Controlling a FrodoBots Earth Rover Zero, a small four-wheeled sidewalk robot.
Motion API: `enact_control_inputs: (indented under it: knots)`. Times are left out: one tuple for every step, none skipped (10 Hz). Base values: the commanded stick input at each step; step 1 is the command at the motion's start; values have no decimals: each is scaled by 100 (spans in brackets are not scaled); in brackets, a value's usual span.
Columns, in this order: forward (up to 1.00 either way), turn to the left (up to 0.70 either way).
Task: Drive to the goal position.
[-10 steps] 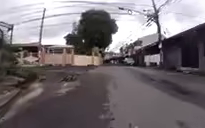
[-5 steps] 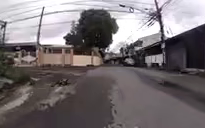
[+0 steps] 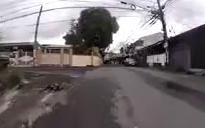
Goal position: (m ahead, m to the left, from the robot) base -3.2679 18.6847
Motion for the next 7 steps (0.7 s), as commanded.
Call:
enact_control_inputs:
  knots:
    - [100, 0]
    - [100, 0]
    - [100, 0]
    - [100, 0]
    - [100, 0]
    - [100, 0]
    - [100, 0]
